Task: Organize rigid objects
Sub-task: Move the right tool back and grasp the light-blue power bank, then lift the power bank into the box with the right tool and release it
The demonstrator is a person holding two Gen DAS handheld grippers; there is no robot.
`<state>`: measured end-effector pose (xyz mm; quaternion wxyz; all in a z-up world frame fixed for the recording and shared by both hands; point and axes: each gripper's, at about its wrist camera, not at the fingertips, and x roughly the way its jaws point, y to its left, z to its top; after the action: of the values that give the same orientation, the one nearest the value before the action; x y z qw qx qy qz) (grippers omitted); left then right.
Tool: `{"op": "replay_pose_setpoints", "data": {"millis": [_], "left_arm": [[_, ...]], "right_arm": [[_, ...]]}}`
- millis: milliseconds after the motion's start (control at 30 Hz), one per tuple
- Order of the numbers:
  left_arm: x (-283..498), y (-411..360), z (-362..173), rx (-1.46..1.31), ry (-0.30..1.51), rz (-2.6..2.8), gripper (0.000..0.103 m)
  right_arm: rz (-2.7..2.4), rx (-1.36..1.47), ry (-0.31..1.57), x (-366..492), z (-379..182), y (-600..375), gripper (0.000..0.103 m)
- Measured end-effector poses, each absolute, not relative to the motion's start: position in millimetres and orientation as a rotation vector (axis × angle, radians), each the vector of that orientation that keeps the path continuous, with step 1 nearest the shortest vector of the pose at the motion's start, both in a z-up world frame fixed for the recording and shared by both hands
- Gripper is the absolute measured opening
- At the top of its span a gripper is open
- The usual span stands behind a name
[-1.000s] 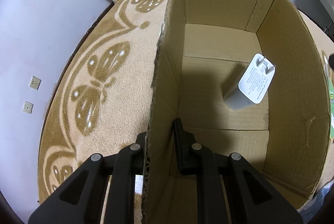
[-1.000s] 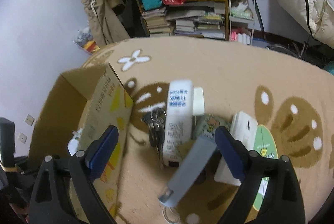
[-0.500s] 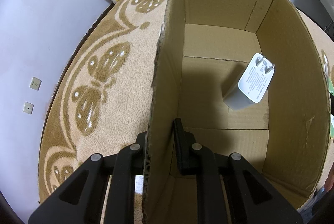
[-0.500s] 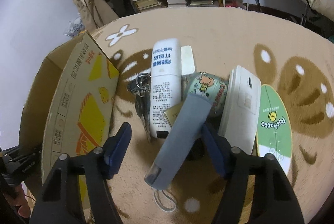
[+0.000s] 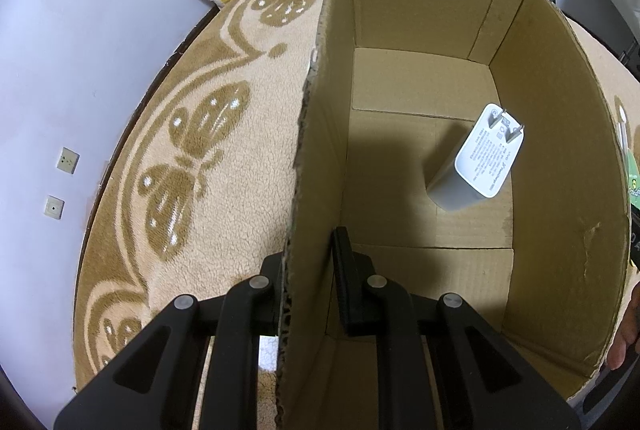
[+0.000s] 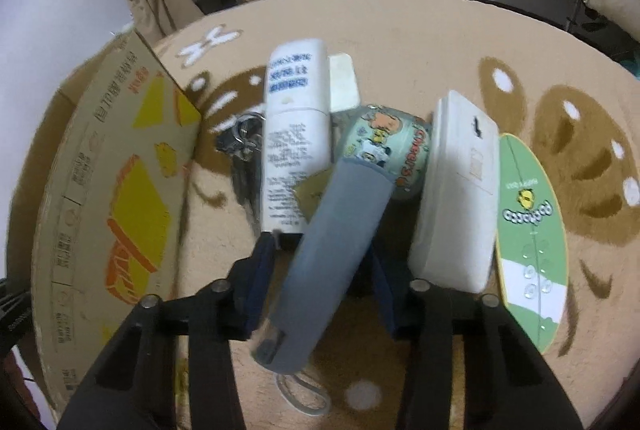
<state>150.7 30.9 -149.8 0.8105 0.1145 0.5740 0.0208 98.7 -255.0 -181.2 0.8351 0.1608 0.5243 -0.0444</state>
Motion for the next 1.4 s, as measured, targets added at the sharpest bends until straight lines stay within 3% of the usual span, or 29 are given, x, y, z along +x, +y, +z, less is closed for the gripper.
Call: {"op": "replay_pose_setpoints", "data": {"millis": [233,367,1400], "left_arm": [[150.4,32.4,-149.2,0.237,1.226,0.042,0.014],[150.1,32.4,-148.6,0.244,1.224,0.042,0.014],[147.8,25.6,-147.6,0.257,1.223,0.047,0.015]], "right_arm": [[-0.121,0.35,1.082,89.1,-182.8,-257.1,0.032],[-0.13,0.376,1.063,83.7,-181.0,-262.0,0.03],[-0.038,0.432,0.931,83.6,-143.6,-258.2,0.029]]}}
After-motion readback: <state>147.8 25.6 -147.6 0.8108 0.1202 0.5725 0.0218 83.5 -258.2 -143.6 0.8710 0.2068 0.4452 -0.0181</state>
